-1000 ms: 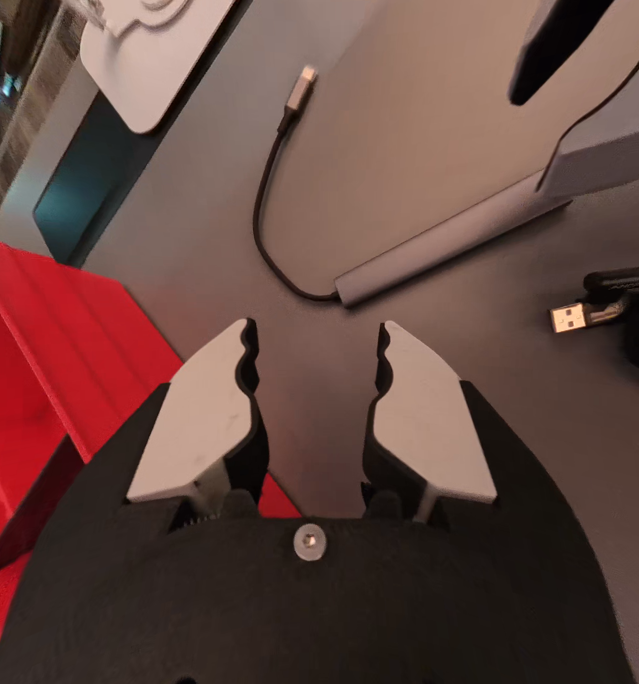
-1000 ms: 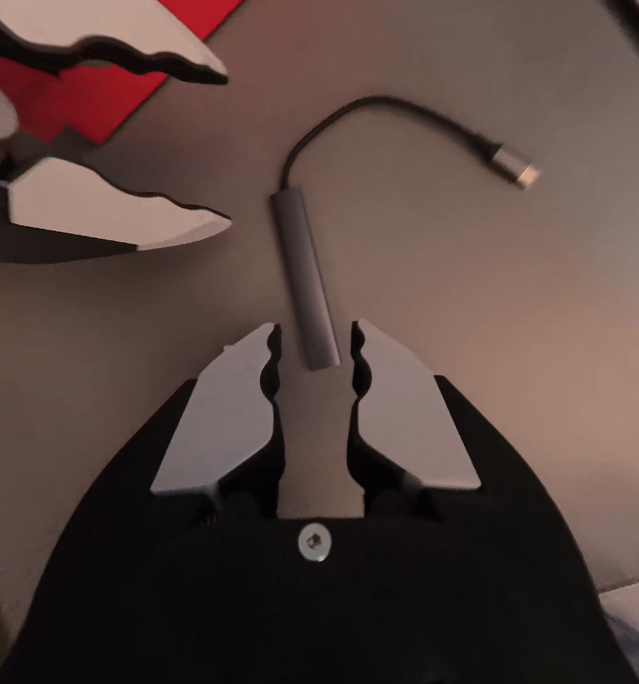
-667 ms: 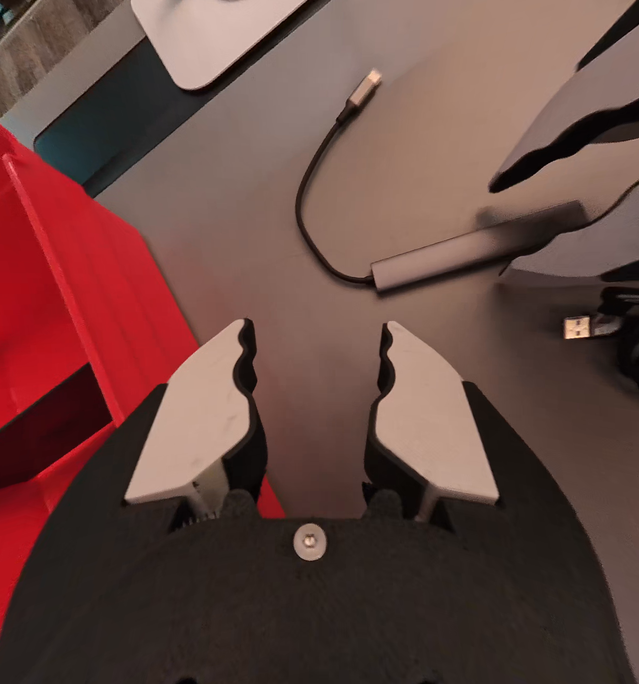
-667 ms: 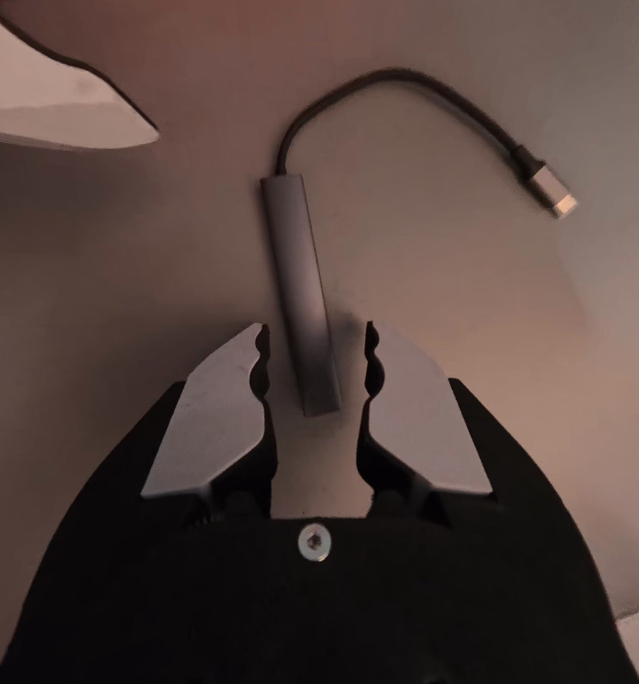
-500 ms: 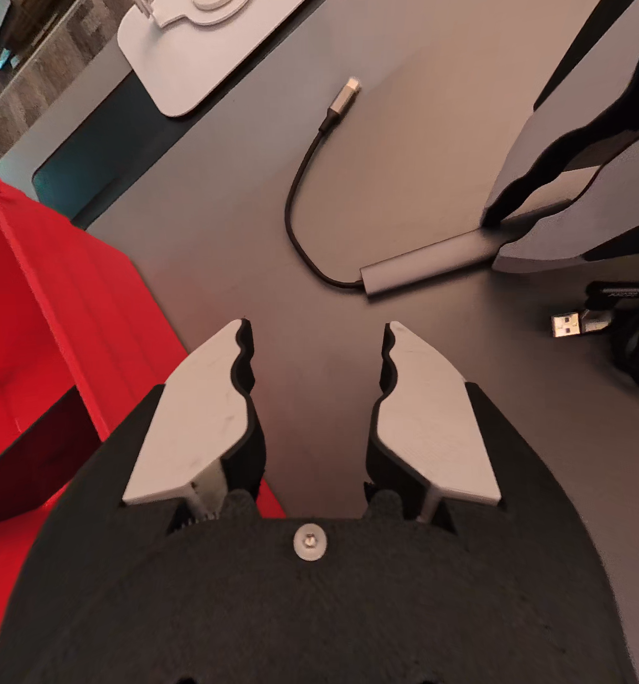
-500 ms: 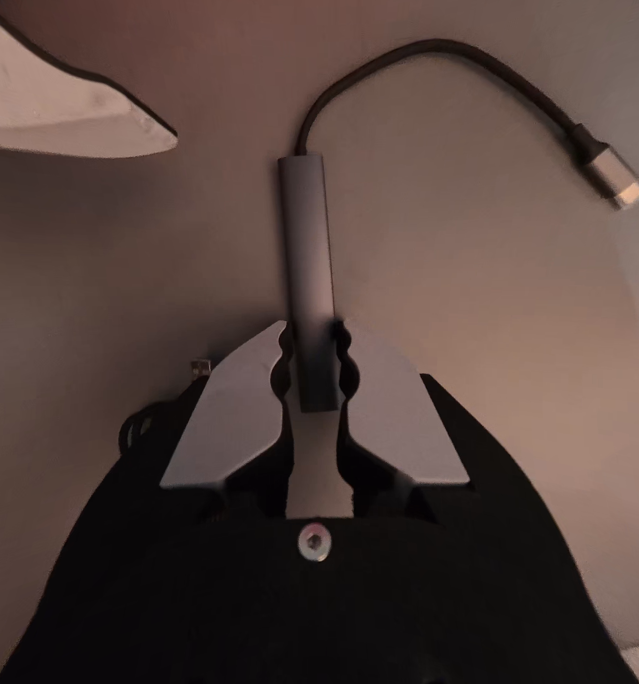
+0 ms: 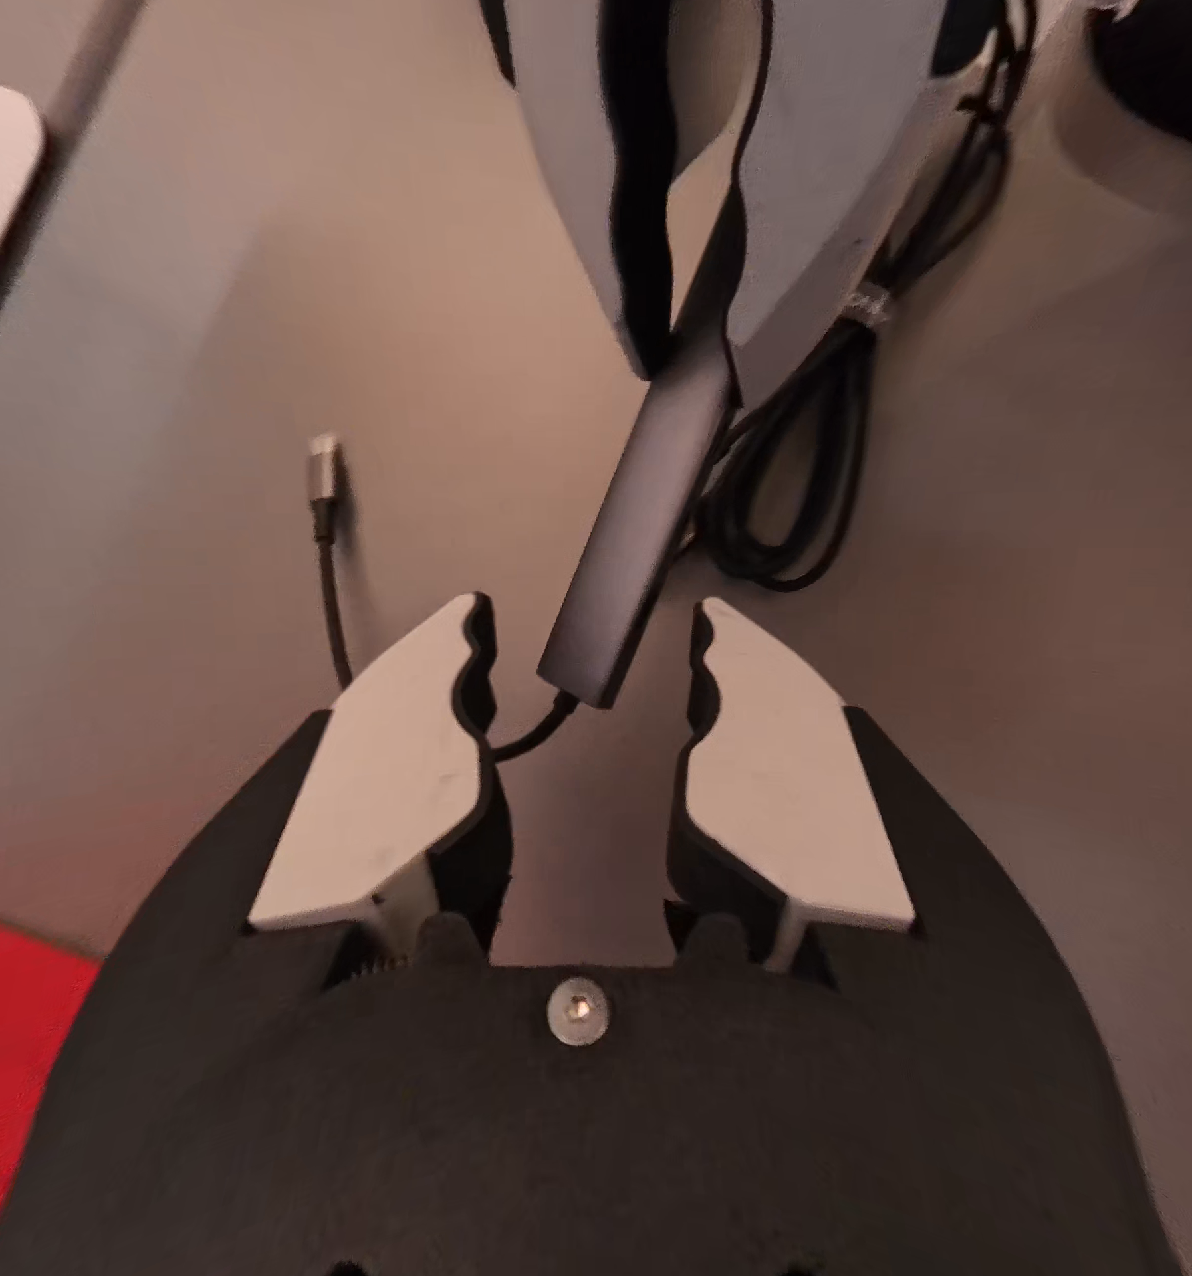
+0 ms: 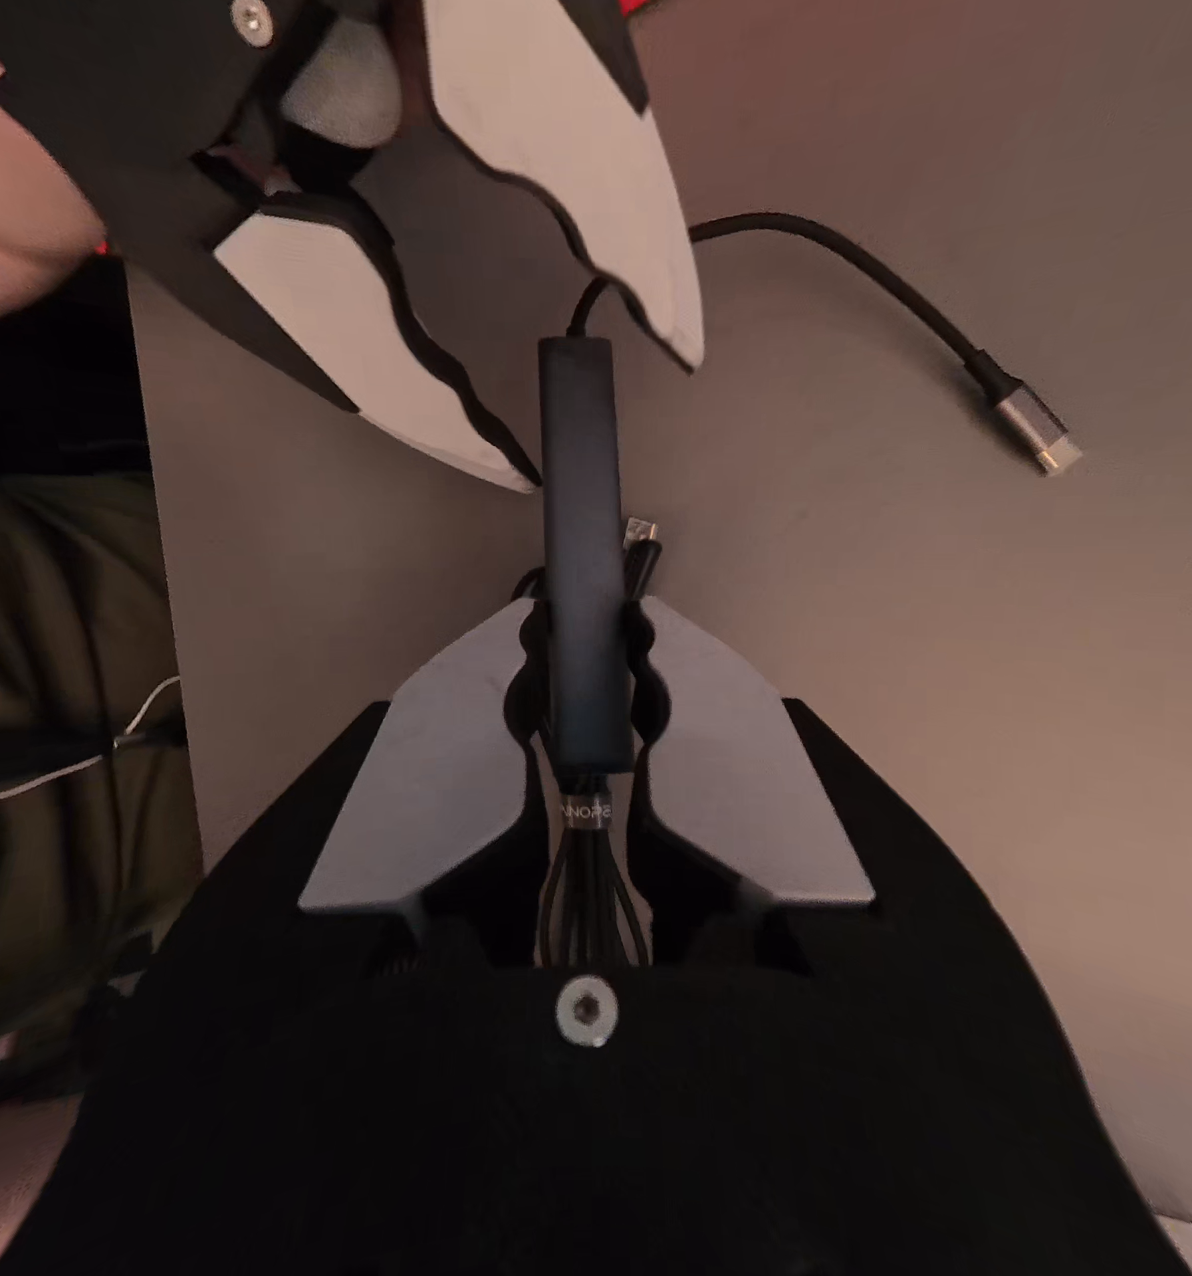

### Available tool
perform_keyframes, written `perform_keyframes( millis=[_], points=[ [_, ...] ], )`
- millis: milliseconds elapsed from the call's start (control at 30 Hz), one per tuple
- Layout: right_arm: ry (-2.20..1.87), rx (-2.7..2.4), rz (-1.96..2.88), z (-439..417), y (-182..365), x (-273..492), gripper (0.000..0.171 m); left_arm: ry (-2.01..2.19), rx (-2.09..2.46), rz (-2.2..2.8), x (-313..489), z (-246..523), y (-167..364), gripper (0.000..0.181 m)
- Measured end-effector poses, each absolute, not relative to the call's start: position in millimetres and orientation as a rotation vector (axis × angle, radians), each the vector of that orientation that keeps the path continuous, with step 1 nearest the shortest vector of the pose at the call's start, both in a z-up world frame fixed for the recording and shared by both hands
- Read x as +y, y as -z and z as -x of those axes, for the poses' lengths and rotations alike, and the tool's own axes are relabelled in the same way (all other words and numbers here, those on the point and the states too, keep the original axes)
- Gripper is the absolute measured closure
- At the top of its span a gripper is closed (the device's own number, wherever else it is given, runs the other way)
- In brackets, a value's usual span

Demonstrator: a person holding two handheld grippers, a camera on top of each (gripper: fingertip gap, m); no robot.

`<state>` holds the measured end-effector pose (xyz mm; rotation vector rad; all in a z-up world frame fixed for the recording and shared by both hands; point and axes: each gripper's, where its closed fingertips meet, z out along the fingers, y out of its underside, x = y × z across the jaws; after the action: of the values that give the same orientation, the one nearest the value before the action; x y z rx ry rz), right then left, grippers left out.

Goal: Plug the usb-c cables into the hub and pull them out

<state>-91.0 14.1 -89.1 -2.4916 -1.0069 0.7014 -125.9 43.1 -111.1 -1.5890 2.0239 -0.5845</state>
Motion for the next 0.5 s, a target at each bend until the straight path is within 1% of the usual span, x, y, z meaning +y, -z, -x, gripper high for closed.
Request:
perform_keyframes(
  millis=[33,67,167,367,433,500],
  points=[
    [-0.695,-1.030,2.494,90,90,12,0.148,0.633,2.035,1.593,38,124,113,0.140],
    [-0.699,-1.051,2.495,89,91,9,0.148,0.702,2.055,1.601,30,123,116,0.151],
    [-0.736,-1.130,2.484,93,93,0,0.148,0.913,2.092,1.659,9,121,124,0.152],
    [-0.705,-1.227,2.459,92,95,-5,0.148,1.248,2.067,1.847,-9,117,132,0.147],
    [-0.710,-1.230,2.446,92,93,-6,0.148,1.346,2.065,1.886,-14,117,131,0.148],
    [-0.705,-1.225,2.440,91,91,-5,0.148,1.399,2.070,1.883,-17,117,129,0.154]
  ],
)
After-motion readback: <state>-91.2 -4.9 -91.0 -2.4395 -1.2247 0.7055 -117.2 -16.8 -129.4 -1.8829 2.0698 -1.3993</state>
